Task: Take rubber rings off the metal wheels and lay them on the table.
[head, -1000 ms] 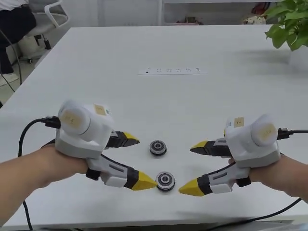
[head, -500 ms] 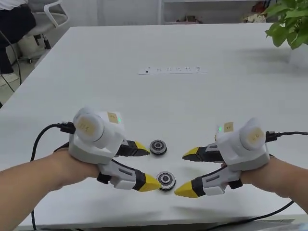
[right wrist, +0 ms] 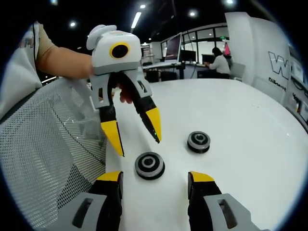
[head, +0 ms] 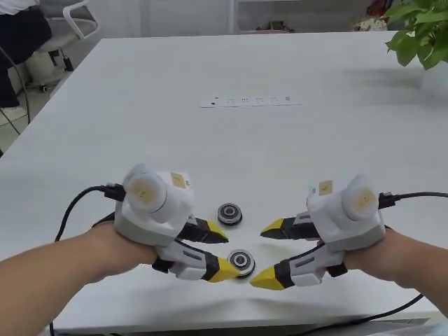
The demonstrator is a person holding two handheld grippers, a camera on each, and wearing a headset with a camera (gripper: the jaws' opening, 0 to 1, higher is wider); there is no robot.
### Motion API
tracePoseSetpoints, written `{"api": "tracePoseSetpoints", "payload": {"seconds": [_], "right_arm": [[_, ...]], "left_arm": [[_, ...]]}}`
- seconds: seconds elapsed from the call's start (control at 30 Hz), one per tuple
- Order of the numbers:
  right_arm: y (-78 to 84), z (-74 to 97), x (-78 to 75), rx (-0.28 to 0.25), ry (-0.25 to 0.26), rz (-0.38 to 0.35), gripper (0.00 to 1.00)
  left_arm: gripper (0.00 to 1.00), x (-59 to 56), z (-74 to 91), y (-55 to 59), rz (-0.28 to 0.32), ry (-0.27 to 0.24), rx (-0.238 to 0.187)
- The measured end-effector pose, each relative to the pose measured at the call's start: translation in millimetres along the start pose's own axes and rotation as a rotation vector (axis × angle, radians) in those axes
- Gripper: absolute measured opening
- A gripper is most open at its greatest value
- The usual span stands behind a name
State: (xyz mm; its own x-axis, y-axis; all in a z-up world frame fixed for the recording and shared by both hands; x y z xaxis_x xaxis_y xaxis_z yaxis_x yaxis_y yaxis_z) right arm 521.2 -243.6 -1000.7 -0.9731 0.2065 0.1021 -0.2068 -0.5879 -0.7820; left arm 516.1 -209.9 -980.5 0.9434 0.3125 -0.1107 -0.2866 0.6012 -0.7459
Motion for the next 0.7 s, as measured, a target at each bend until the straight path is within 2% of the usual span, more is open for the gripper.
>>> {"api": "tracePoseSetpoints", "payload": {"seconds": [0.17,0.43,0.7], "right_arm": [[0.5,-1.3,1.0,0.004,-0.005,0.006,0.51],[1.0,-2.5,1.6,0.006,-0.010,0.006,0.51],[4.5,-3.1,2.1,0.011,-0.012,0.000,0.50]], "left_arm": [[0.29,0.2,-4.6,-1.7,0.004,-0.002,-0.004],[0.29,-1.4,-14.3,2.8,-0.029,-0.005,0.022],[0.23,-2.9,-18.6,5.3,-0.055,-0.016,0.037]]}}
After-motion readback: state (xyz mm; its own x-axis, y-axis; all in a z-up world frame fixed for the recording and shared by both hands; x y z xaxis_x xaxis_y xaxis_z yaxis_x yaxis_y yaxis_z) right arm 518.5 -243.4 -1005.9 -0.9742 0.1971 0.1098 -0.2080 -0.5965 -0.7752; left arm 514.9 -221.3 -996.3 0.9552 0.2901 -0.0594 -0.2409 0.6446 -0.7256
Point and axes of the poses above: the centre of the closed fingertips' face, and the gripper's own axes: z roughly backward along the fingers, x roughly to its left, y roughly out of its underside, the point moved 1 cm from there along z, roughly backward along the fingers, and after that the axes turned 2 degrees about x, right-handed, at the moved point
